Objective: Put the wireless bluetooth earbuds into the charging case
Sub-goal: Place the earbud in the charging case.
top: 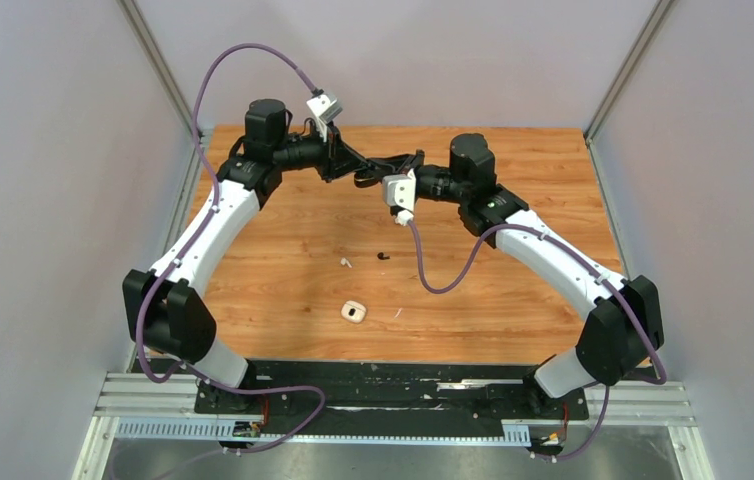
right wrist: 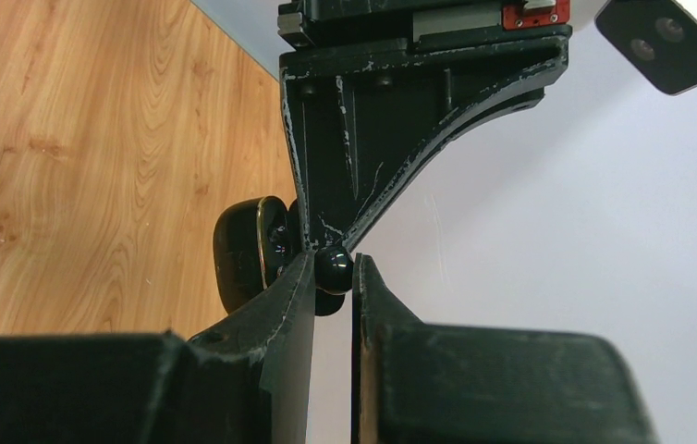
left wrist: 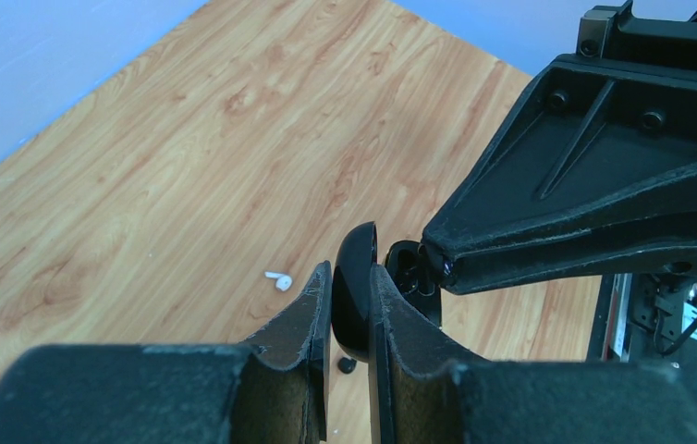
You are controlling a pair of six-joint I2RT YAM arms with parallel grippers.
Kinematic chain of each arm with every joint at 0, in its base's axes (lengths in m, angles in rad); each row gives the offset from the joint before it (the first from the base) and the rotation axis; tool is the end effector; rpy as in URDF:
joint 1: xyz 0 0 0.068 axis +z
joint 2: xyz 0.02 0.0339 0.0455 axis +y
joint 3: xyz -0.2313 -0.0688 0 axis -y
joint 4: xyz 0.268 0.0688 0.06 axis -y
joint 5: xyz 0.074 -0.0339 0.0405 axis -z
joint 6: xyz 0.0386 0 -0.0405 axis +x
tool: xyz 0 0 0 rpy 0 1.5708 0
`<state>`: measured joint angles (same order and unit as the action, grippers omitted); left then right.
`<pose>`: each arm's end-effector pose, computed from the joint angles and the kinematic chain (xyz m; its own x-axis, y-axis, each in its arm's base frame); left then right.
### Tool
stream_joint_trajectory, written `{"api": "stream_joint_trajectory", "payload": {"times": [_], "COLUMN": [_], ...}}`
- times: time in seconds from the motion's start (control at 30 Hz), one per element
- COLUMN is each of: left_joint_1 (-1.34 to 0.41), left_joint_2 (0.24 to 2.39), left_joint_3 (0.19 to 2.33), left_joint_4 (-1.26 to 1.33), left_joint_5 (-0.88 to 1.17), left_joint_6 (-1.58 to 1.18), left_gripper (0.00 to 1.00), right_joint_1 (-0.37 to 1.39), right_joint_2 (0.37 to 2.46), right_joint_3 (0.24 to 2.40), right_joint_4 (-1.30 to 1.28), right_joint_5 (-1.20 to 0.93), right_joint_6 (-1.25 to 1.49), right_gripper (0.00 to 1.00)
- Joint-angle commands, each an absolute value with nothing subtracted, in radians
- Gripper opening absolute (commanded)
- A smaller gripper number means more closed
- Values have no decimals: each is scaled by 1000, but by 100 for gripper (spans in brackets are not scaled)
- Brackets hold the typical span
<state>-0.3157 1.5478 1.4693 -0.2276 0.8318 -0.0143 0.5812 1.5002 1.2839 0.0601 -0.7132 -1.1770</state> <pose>0.3542 -0.1457 0.3534 -0.2990 0.0875 -0.9502 0.8749 0.4227 -0.2363 0.3040 0.2299 0.3293 0.8324 -0.2888 -0.4730 -0.4866 0.0275 -0.8732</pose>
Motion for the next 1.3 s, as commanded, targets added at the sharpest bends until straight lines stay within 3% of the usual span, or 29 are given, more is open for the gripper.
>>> {"api": "stream_joint_trajectory", "payload": {"times": [0.0, 1.27], "left_joint_1": [-323, -325], "left_joint_2": [1500, 1499], "left_joint_3": [1517, 1507], "left_joint_4": [-228, -198], "left_joint_5": [831, 838], "left_joint_6": [23, -21], "left_gripper": [0, 0], "right_joint_1": [586, 586], "right_joint_2": [1500, 1520], "right_joint_3": [1326, 1324], "right_joint_4": [54, -33], "right_joint_5": [-689, -635], "right_joint_6": [-1207, -1351], "right_gripper": [0, 0]}}
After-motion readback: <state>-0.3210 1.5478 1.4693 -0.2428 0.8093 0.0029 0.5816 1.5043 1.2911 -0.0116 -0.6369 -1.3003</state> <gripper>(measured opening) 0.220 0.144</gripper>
